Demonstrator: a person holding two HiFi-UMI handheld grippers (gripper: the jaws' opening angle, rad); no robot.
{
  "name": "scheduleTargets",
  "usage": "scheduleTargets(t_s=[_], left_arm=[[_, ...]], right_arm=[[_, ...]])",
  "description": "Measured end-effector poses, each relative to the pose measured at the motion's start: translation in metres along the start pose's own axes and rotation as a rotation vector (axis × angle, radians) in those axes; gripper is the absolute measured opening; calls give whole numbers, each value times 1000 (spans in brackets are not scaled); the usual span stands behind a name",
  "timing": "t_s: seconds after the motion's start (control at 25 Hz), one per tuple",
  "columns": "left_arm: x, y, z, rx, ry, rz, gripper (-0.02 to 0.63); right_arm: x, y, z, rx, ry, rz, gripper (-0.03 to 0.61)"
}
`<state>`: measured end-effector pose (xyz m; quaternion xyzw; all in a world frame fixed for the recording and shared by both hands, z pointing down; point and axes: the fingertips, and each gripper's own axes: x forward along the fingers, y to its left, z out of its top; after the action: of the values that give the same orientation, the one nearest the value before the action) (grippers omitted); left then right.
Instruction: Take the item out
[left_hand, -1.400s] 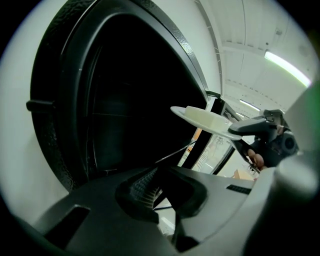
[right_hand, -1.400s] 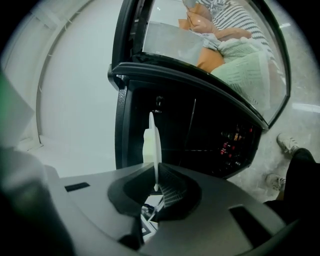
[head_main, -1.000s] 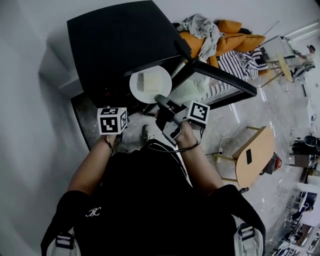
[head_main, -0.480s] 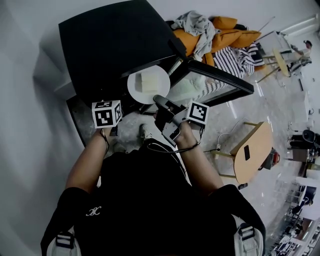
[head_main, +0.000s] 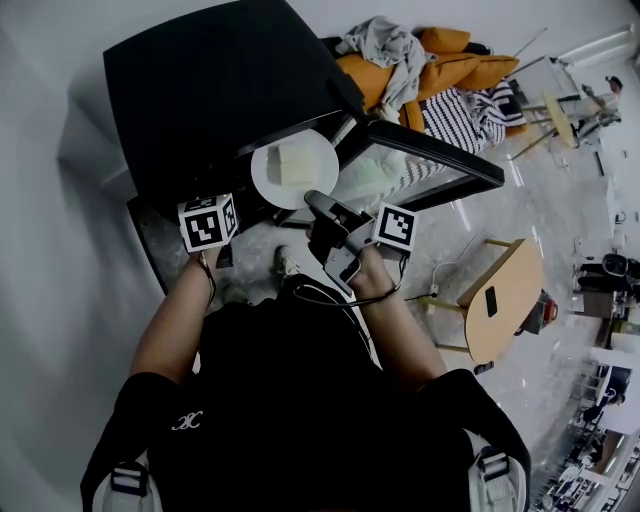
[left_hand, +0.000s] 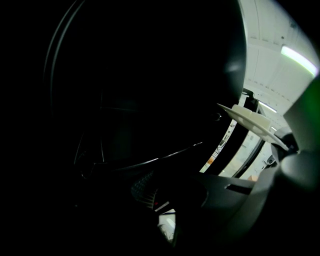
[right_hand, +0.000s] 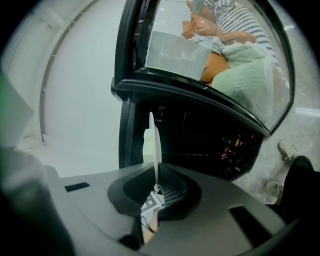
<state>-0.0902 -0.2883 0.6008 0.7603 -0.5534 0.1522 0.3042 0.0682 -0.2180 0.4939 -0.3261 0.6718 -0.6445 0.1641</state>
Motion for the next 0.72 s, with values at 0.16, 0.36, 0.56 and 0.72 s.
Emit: scheduleTargets(t_s=[0.16, 0.36, 0.56, 0.72], left_arm=[[2, 6, -1, -41, 15, 15, 9], [7, 20, 4, -77, 15, 37, 9], [8, 35, 16, -98, -4, 74, 9], [12, 44, 14, -114, -10, 100, 9]], right_arm=[[0, 1, 1, -6, 3, 5, 25], [1, 1, 0, -23, 8, 9, 25], [0, 5, 0, -21, 1, 10, 25], [0, 3, 1, -30, -3, 12, 25]])
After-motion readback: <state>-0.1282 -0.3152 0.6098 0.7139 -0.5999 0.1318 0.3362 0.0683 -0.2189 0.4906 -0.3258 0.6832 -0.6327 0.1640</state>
